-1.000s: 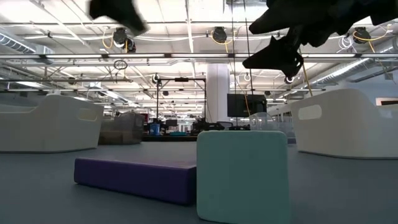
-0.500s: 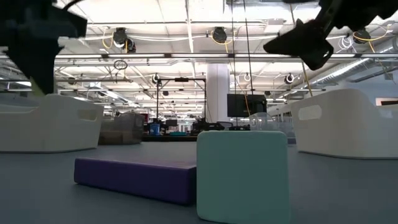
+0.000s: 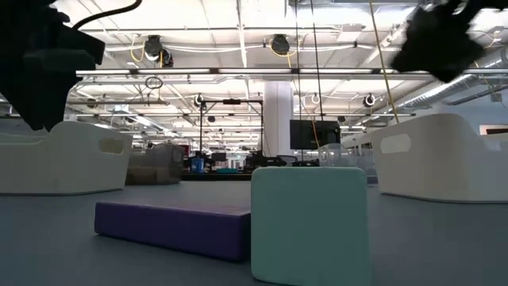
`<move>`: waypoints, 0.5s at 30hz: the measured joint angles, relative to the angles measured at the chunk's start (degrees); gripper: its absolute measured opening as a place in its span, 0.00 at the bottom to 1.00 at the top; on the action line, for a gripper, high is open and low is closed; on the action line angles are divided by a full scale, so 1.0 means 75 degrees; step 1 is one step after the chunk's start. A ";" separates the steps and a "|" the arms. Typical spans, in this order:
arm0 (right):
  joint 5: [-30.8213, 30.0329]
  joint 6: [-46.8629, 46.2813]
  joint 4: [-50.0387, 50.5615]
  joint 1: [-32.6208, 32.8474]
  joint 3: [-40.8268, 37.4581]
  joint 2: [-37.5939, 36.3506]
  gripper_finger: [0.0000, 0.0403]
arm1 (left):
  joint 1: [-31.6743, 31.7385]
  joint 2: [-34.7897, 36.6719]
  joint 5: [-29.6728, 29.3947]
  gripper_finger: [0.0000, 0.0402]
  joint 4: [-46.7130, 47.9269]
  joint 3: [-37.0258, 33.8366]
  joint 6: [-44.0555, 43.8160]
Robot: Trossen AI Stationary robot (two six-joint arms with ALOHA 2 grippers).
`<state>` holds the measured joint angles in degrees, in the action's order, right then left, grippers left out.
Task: Sort & place blocks by color
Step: Put the green block into the gray bin
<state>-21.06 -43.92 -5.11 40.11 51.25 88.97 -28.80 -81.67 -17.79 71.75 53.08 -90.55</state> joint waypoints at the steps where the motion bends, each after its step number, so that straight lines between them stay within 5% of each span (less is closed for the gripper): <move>1: 0.0227 -0.0269 0.0435 0.0058 0.0167 0.0000 0.73 | -0.0022 -0.0002 0.0037 0.60 -0.0021 0.0025 0.0000; 8: 0.1035 -0.0857 0.1300 0.0622 0.0512 0.0077 0.73 | -0.0212 -0.0003 0.0053 0.66 -0.0333 0.0140 -0.0019; 15: 0.1038 -0.1813 0.0056 0.0787 0.0515 0.1127 0.73 | -0.0346 -0.0003 -0.0031 0.65 -0.0992 0.0140 -0.0034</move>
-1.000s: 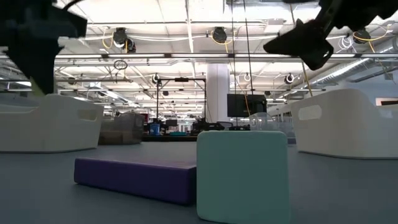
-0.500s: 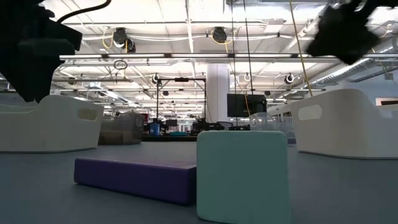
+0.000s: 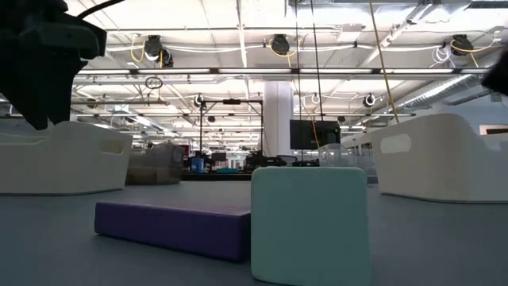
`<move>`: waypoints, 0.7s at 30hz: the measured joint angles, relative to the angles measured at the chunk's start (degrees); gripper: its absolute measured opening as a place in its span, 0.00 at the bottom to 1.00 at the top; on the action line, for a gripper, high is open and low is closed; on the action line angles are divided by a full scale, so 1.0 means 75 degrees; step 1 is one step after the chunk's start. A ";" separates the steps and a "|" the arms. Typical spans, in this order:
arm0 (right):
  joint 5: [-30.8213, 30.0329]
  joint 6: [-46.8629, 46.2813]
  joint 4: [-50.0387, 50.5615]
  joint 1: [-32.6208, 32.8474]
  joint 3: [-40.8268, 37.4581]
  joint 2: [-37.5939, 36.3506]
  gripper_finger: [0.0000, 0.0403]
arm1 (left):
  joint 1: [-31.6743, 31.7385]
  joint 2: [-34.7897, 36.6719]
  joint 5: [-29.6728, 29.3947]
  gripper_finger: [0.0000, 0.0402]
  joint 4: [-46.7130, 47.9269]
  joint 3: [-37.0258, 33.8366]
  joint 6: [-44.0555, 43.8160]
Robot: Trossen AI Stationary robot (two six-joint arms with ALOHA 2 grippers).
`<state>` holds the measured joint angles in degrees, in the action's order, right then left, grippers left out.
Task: Sort & place blocks by color
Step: Put the green block into the gray bin
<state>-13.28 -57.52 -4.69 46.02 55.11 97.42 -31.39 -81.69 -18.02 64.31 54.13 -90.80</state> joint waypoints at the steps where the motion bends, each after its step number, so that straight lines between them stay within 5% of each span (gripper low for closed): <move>1: 0.0005 -0.0257 -0.0110 -0.0002 0.0029 0.0176 0.73 | -0.0029 0.0000 -0.0001 0.64 -0.0075 0.0000 0.0006; 14: -0.0442 -0.0656 0.3556 0.0082 0.2345 0.1279 0.73 | -0.0439 0.0000 -0.0006 0.64 -0.0259 0.0000 0.0006; 21: -0.0207 -0.0903 0.4066 0.0095 0.2936 0.2102 0.73 | -0.0654 0.0000 -0.0006 0.63 -0.0350 0.0000 -0.0022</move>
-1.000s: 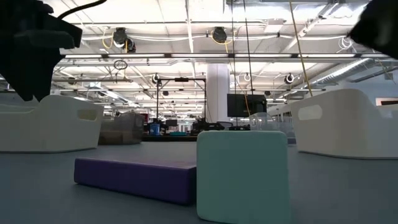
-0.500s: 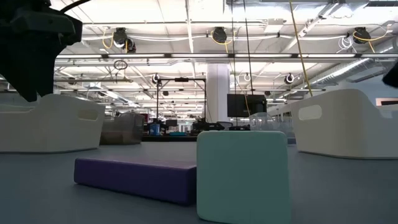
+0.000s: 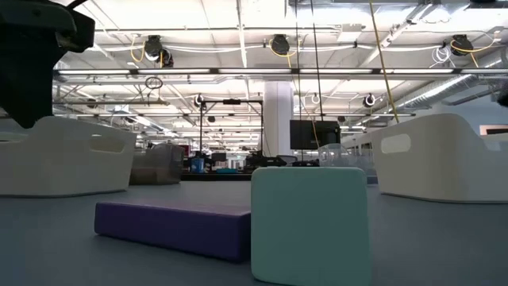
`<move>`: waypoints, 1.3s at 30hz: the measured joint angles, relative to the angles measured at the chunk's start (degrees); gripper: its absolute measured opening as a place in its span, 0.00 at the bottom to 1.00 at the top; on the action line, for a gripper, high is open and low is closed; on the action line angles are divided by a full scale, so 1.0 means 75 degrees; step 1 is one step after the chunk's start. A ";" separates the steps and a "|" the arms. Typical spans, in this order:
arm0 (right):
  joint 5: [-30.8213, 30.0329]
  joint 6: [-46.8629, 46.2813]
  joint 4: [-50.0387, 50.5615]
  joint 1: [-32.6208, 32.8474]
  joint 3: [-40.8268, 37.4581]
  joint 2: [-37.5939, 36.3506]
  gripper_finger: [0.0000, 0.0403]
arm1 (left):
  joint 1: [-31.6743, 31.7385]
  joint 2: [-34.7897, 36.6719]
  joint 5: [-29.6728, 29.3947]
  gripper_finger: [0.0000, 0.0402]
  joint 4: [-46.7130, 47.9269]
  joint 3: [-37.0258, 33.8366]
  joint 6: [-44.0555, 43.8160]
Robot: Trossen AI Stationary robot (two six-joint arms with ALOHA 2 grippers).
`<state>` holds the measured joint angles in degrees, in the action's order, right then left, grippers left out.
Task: Sort & place blocks by color
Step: Put the green block into the gray bin
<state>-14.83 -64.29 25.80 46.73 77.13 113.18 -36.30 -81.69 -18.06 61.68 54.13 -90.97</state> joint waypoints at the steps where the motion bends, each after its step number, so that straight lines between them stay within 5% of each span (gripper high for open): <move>1: -0.0021 -0.0038 0.0032 0.0006 0.0022 0.0067 0.73 | -0.0033 0.0000 0.0000 0.63 -0.0009 0.0000 -0.0007; 8: 0.0101 -0.0251 0.0582 0.0030 0.0051 0.0108 0.66 | -0.0184 0.0000 0.0000 0.63 -0.0071 0.0000 -0.0071; 17: 0.0543 -0.0081 0.0729 -0.0075 0.0033 0.0094 0.27 | -0.0177 0.0000 -0.0350 0.64 0.0181 0.0000 -0.0085; 27: 0.0642 0.0505 0.0679 -0.0220 -0.0016 -0.0237 0.27 | -0.0077 0.0001 -0.1435 0.64 0.0724 0.0000 -0.0943; 39: -0.2656 0.3041 0.0235 -0.0661 -0.0001 -0.1488 0.27 | -0.0076 0.0009 -0.4389 0.64 0.0506 0.0720 0.0208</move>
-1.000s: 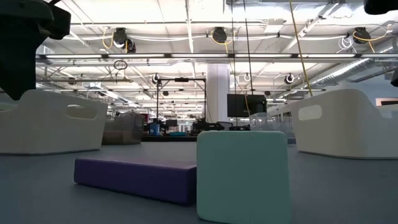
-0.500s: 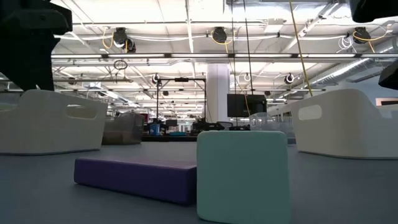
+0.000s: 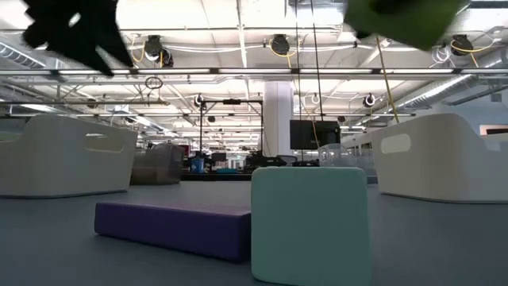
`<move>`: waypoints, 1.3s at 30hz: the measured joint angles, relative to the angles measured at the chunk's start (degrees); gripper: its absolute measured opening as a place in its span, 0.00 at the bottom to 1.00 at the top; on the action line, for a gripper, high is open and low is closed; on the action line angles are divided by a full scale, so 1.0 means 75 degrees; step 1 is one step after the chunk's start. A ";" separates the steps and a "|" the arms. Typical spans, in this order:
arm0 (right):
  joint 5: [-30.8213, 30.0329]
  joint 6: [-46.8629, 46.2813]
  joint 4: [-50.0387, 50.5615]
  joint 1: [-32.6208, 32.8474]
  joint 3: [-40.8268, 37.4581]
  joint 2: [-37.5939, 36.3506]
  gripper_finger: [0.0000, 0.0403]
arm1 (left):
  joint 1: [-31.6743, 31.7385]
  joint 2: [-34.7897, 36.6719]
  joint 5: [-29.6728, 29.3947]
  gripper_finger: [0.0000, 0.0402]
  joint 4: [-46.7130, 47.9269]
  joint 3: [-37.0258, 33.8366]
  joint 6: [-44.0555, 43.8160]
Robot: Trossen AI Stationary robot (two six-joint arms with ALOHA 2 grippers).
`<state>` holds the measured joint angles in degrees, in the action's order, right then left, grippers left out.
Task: Sort & place blocks by color
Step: Put the green block into the gray bin
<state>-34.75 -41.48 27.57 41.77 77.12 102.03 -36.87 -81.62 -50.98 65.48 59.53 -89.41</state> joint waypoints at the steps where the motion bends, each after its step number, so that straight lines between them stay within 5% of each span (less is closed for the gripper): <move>1: -0.0265 0.0329 -0.0160 -0.0049 0.0003 -0.0064 0.27 | -0.0024 0.0000 -0.0256 0.64 -0.0119 0.0143 0.0353; 6: -0.1090 0.2219 -0.1157 -0.0349 0.0003 -0.0381 0.27 | -0.0110 0.0006 -0.0820 0.64 -0.1854 0.0639 0.3219; 13: -0.1159 0.4350 -0.2154 -0.0997 0.0005 -0.0705 0.27 | -0.0110 -0.0043 -0.0819 0.64 -0.5644 0.0564 0.7354; 17: -0.1152 0.5213 -0.2678 -0.1332 0.0005 -0.0889 0.27 | -0.0110 -0.0067 -0.0814 0.64 -0.6861 0.0451 0.8824; 22: -0.1051 0.6062 -0.3397 -0.1667 -0.0083 -0.1176 0.27 | -0.0110 -0.0070 -0.0810 0.64 -0.6934 0.0390 0.9504; 30: 0.1277 0.6612 -0.7142 -0.2630 -0.1994 -0.1899 0.27 | 0.0061 -0.0366 -0.0804 0.64 -0.7305 0.0390 1.0273; 36: 0.3698 0.6277 -1.0472 -0.3420 -0.3715 -0.2076 0.27 | 0.0309 -0.0893 -0.0780 0.64 -0.8739 0.0387 1.1188; 39: 0.4122 0.5985 -1.1309 -0.3682 -0.4242 -0.2081 0.27 | 0.0449 -0.1140 -0.0795 0.64 -0.9816 0.0393 1.1682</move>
<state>-3.84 3.41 -57.25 14.15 45.31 86.42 -33.50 -90.17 -56.95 -8.14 62.48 -1.79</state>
